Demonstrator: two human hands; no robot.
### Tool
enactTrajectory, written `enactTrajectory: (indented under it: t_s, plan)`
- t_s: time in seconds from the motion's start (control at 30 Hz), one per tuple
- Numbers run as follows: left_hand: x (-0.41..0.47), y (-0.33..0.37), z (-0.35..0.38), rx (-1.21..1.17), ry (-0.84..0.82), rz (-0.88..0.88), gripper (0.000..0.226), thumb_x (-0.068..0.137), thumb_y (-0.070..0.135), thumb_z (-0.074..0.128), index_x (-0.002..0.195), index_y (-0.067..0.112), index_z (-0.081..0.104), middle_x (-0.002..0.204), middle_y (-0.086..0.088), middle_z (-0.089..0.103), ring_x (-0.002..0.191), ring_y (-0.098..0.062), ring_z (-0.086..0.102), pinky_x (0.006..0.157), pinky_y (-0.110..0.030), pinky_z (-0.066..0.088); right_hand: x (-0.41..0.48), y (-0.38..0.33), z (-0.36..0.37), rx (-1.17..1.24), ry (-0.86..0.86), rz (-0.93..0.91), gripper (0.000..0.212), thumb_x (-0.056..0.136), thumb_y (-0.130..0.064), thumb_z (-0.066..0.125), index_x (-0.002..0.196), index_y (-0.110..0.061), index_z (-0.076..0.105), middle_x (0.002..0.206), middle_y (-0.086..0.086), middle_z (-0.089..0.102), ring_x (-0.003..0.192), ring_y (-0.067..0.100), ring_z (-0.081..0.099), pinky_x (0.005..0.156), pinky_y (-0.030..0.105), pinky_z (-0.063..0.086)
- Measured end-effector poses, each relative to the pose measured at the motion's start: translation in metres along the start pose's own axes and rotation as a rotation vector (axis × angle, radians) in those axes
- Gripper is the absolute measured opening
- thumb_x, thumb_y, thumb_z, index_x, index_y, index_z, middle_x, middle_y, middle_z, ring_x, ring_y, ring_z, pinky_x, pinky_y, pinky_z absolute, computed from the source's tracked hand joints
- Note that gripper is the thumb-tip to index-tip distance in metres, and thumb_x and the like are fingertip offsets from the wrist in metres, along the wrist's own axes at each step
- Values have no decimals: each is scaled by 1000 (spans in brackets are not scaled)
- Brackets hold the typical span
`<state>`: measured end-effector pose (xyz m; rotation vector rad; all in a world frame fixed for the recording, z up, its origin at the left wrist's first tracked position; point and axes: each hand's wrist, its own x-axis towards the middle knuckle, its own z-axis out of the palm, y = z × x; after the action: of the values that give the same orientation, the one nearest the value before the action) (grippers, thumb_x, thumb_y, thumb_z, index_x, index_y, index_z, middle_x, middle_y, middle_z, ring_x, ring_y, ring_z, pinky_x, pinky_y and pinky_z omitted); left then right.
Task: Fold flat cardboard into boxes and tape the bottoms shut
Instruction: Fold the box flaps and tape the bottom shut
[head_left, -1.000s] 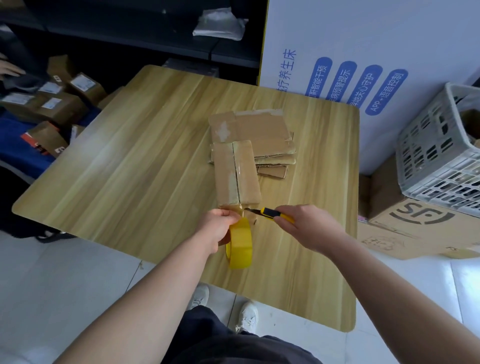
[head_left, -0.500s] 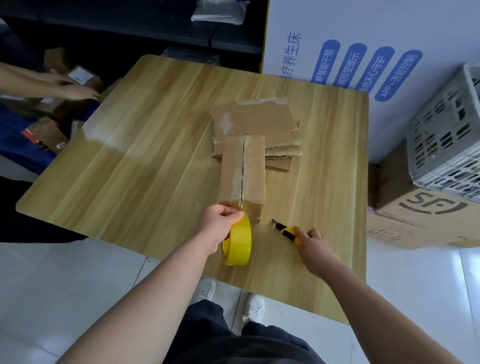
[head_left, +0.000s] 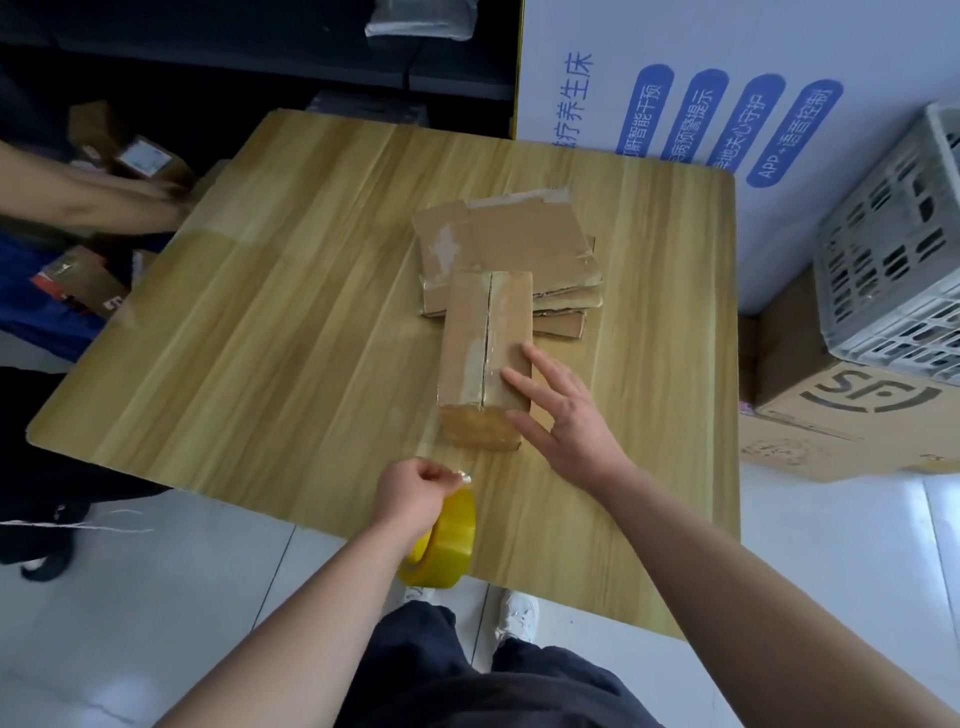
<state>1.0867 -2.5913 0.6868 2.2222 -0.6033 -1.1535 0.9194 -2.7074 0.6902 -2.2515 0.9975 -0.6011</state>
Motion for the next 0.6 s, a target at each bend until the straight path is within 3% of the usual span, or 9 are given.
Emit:
enactTrajectory:
  t_s: [0.13, 0.3, 0.37, 0.5, 0.6]
  plan:
    - [-1, -9, -18, -122, -42, -33, 11, 81, 23, 76, 83, 14, 70, 86, -4, 72, 86, -24, 67, 80, -38, 54, 11, -12, 4, -102, 163, 5, 55, 74, -58, 62, 112, -19, 68, 133, 5, 53, 118, 18, 43, 106, 47, 36]
    - [-2, 2, -35, -236, -46, -23, 11, 80, 20, 77, 83, 13, 69, 87, -9, 71, 78, -22, 65, 75, -35, 53, 16, -11, 16, -158, 230, -61, 53, 64, -43, 83, 102, -11, 67, 119, 14, 57, 107, 28, 49, 92, 53, 46]
    - [-4, 7, -43, -285, -41, -12, 11, 80, 21, 77, 81, 13, 69, 84, -8, 70, 76, -20, 63, 72, -31, 52, 17, -8, 15, -179, 226, -73, 56, 60, -43, 86, 102, -12, 67, 117, 14, 57, 107, 30, 50, 92, 54, 46]
    - [-9, 19, -62, -310, -25, 63, 9, 83, 19, 74, 81, 12, 68, 78, -4, 67, 72, -16, 60, 64, -25, 49, 25, -19, 8, -209, 270, -27, 64, 59, -68, 67, 90, -12, 68, 108, 10, 57, 106, 31, 48, 101, 48, 39]
    - [-15, 26, -73, -272, -11, 144, 9, 83, 18, 73, 80, 14, 65, 78, -4, 64, 71, -17, 58, 58, -23, 49, 27, -26, 14, -267, 257, 45, 61, 52, -58, 75, 90, -12, 63, 106, 11, 55, 106, 28, 43, 102, 49, 39]
